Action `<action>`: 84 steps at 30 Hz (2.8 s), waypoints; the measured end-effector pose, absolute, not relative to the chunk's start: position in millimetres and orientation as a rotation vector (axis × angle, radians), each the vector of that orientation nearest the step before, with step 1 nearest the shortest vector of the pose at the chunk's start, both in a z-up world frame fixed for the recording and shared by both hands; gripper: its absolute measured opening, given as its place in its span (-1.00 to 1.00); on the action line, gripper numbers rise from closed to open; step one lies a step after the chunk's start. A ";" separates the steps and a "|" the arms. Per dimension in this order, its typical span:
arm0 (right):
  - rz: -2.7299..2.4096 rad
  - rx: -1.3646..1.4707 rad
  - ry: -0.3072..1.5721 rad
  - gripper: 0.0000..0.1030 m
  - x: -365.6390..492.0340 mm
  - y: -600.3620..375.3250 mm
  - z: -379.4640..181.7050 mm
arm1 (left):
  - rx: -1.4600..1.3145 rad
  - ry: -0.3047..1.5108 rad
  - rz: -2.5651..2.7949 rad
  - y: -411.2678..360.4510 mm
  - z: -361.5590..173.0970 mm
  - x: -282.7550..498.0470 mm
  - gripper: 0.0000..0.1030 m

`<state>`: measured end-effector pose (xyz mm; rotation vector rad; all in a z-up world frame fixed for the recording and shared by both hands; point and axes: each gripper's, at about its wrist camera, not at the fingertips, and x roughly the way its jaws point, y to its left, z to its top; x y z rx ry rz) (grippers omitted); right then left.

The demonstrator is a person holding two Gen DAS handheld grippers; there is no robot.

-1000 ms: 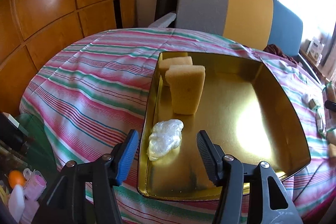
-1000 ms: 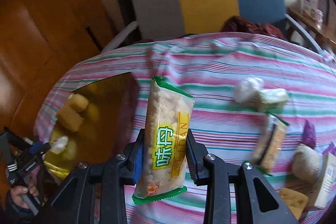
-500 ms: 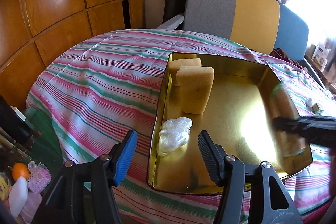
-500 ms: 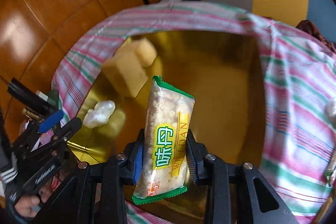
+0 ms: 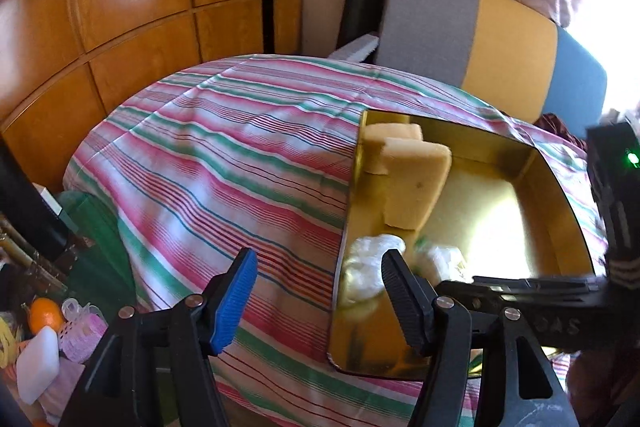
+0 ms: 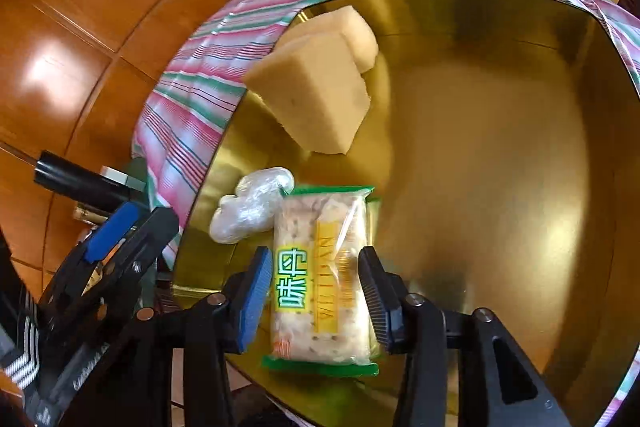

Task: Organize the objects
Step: 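Lower the biscuit pack into the gold tray and open the right gripper, then move the left tool to the flat yellow sponge and grasp it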

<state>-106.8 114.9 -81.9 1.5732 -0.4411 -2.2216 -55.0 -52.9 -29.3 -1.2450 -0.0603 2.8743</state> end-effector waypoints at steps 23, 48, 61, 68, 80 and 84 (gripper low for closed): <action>-2.685 1.414 -0.350 0.11 5.2 238.9 -30.5 | -1.211 -0.001 2.797 -23.1 -29.3 -46.2 0.37; -3.292 1.720 -0.863 0.28 167.4 508.4 -3.3 | -0.954 0.230 2.434 147.4 18.2 -39.2 0.41; -3.283 1.431 -1.204 0.28 202.6 538.7 -10.5 | -0.977 0.371 1.933 349.7 -2.9 7.0 0.40; -3.281 1.341 -1.236 0.28 206.2 538.3 -10.5 | -1.084 0.344 1.738 417.3 -31.8 35.5 0.50; -3.274 1.241 -1.276 0.29 212.6 541.2 -10.1 | -1.105 0.413 1.617 465.7 -66.1 72.2 0.65; -3.263 1.257 -1.271 0.29 212.2 541.7 -10.6 | -1.100 0.412 1.610 464.2 -77.5 72.0 0.33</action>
